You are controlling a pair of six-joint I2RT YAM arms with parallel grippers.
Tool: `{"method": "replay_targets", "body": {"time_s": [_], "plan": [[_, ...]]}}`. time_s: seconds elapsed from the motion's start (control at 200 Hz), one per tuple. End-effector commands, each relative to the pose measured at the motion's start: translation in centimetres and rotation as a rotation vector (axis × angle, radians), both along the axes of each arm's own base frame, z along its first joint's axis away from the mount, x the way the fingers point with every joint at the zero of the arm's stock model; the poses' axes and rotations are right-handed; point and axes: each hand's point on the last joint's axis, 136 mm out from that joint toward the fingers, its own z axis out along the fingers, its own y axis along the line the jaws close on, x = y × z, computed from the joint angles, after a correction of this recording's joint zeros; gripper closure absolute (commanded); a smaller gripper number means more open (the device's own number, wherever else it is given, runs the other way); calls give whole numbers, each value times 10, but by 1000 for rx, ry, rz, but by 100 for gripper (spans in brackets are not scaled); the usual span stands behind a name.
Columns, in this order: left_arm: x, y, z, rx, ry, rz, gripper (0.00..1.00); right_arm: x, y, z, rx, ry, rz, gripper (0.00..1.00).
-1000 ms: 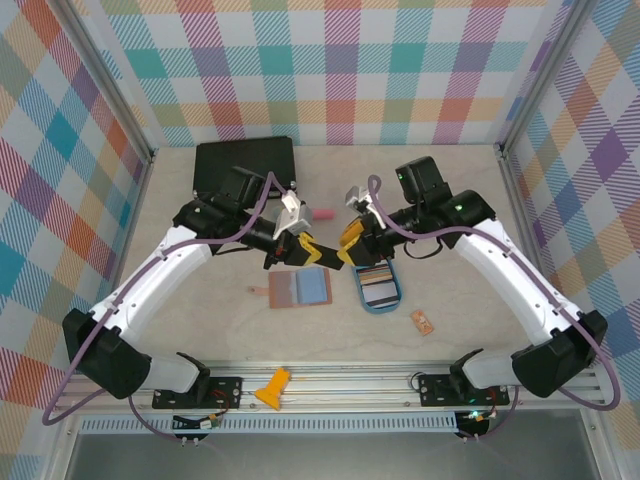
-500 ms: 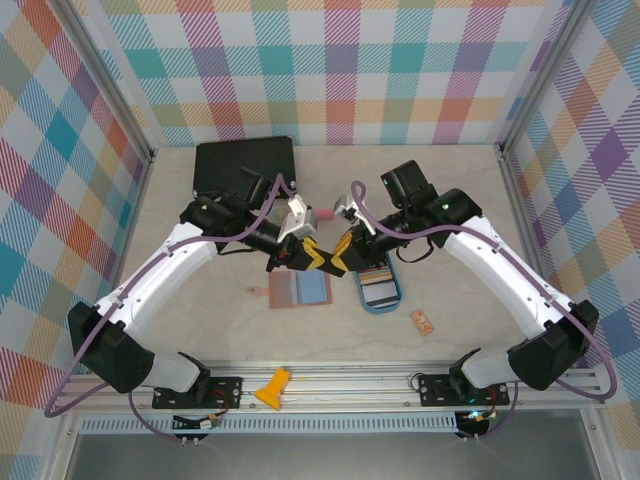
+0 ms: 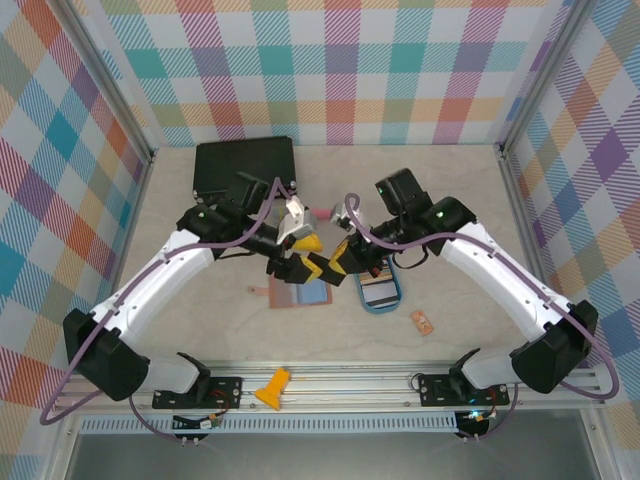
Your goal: Put the credit cards into the card holder
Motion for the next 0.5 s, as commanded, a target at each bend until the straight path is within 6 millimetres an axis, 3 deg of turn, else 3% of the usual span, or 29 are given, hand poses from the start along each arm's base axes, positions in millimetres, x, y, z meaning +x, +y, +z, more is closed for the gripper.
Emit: {"method": "replay_targets", "body": {"time_s": [0.0, 0.115, 0.19, 0.32, 0.495], "plan": [[32, 26, 2, -26, 78, 280, 0, 17, -4, -1, 84, 91, -140, 100], [60, 71, -10, -148, 377, 594, 0, 47, -12, -36, 69, 279, -446, 100], [63, 91, -44, -170, 643, 778, 6, 55, -14, -63, 52, 378, -599, 100], [51, 98, -120, -106, 1084, 990, 26, 70, -14, -105, -8, 481, -867, 100], [47, 121, -158, -53, 1109, 1192, 23, 83, -5, -124, 8, 552, -1061, 100]]}}
